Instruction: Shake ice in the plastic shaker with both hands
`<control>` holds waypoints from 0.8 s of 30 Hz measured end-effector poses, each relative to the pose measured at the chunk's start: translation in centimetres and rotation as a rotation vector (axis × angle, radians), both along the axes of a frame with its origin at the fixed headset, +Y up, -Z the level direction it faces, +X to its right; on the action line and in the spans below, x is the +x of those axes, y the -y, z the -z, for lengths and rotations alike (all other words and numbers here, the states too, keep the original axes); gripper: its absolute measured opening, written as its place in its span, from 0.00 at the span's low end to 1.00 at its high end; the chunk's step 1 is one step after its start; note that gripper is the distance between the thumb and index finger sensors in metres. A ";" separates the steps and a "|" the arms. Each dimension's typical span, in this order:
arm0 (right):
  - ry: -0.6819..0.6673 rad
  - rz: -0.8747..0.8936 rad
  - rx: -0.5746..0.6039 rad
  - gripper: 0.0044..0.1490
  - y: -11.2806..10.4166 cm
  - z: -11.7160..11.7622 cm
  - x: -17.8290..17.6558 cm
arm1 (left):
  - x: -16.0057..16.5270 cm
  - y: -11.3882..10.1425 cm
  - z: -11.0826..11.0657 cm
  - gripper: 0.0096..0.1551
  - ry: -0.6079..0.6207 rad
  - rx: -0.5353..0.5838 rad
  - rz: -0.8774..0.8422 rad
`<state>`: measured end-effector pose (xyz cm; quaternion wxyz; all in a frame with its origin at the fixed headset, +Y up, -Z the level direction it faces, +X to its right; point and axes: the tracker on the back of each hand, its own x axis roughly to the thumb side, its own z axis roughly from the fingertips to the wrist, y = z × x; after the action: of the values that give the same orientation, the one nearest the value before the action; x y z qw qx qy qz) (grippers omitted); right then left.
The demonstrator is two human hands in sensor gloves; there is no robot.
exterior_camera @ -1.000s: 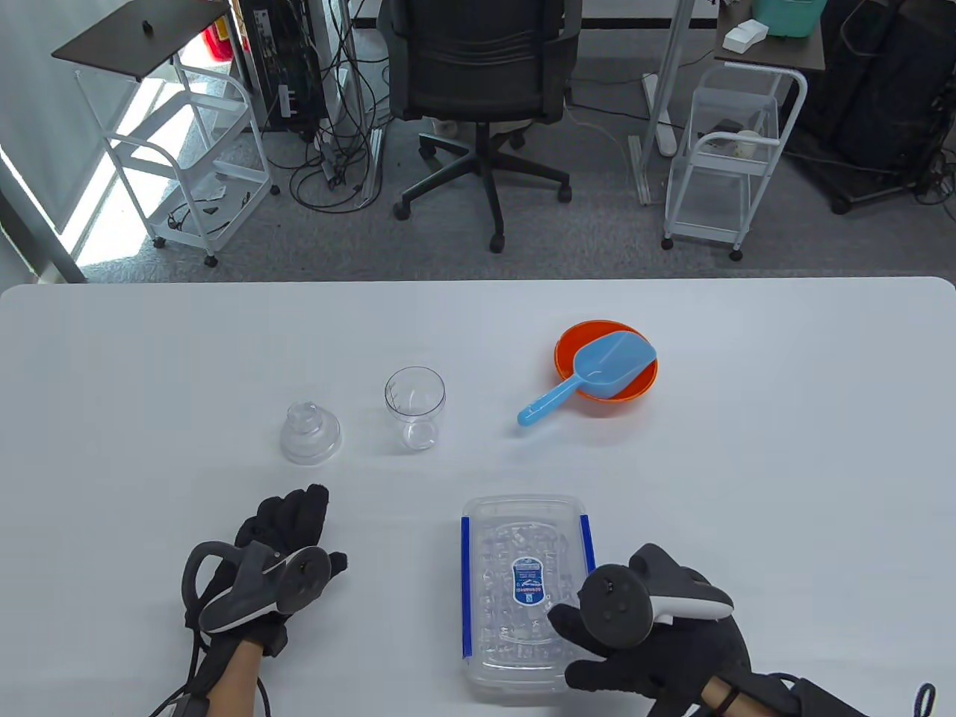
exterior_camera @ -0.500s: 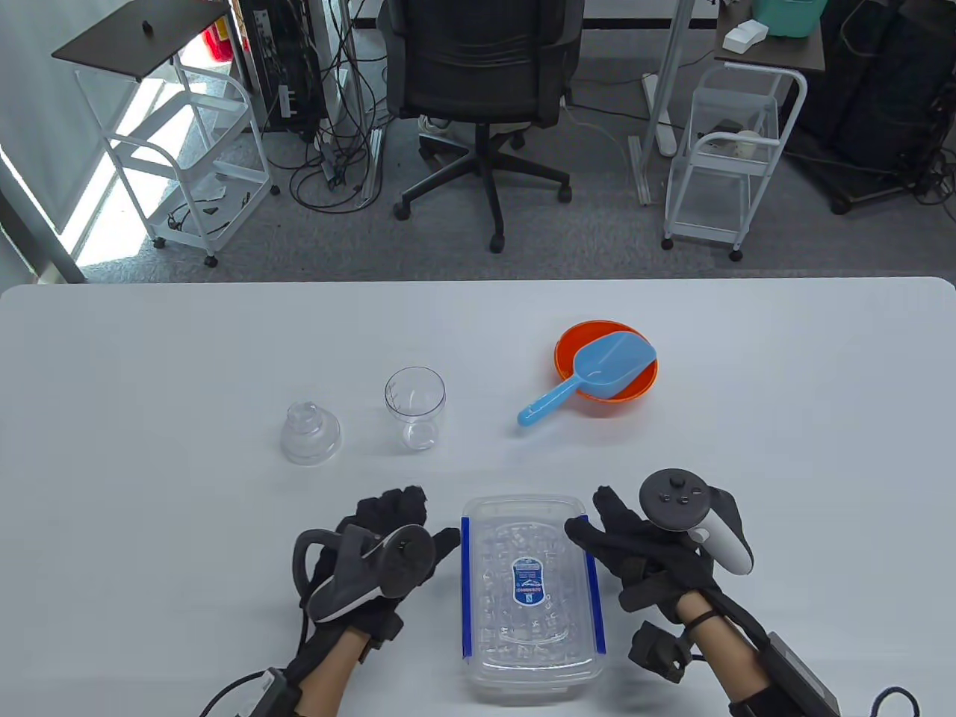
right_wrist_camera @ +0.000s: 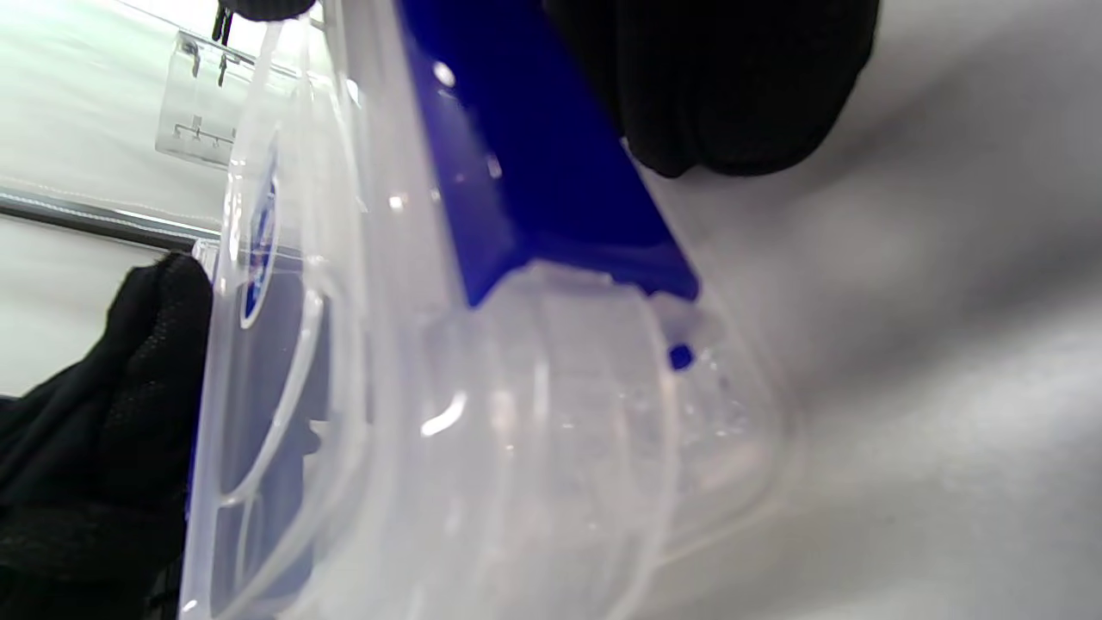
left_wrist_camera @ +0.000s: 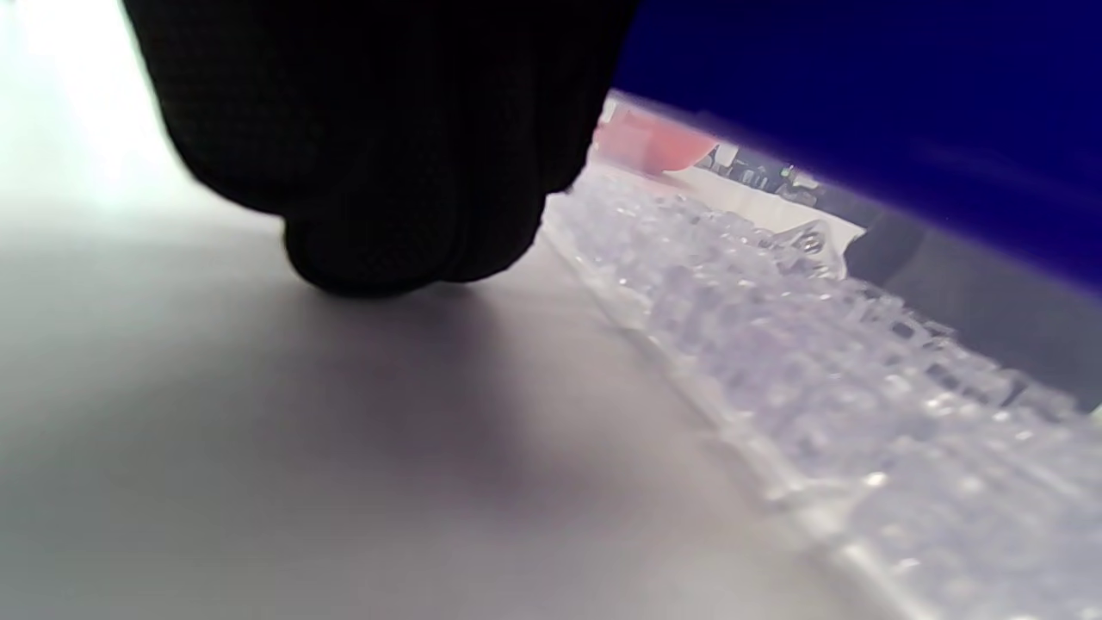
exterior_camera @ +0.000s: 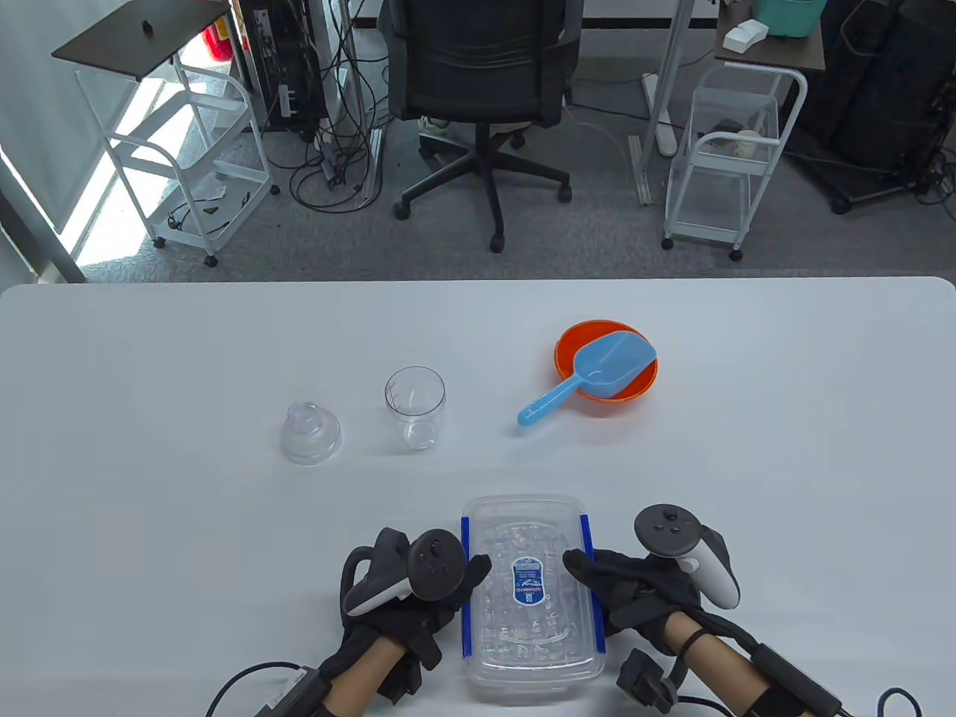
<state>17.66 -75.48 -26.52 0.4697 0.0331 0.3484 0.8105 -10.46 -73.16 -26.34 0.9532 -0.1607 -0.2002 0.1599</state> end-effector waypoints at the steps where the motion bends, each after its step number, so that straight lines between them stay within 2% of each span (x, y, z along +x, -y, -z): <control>1: 0.002 0.009 0.002 0.50 0.1 -0.1 0.0 | 0.0 0.1 0.0 0.45 -0.003 -0.012 -0.013; 3: 0.017 0.010 0.024 0.49 0.2 -0.4 0.1 | 0.1 0.2 -0.1 0.45 0.006 -0.011 -0.017; 6: 0.034 0.038 0.057 0.48 0.4 -0.4 0.2 | 0.5 0.1 -0.3 0.44 0.028 0.060 0.035; 17: 0.054 0.087 0.123 0.45 0.5 -0.3 0.4 | 0.0 0.7 -0.1 0.42 0.032 0.001 -0.080; 19: 0.055 0.099 0.140 0.44 0.6 -0.3 0.5 | -0.3 1.1 0.1 0.41 0.040 -0.020 -0.144; 21: 0.061 0.115 0.145 0.44 0.6 -0.3 0.5 | -0.8 1.8 0.3 0.41 0.031 -0.089 -0.278; 24: 0.064 0.112 0.165 0.44 0.7 -0.2 0.5 | -1.0 2.2 0.4 0.41 0.006 -0.132 -0.356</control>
<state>18.21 -76.16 -26.29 0.5207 0.0652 0.2631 0.8096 -11.51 -75.40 -26.76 0.8965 -0.1855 -0.2174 0.3385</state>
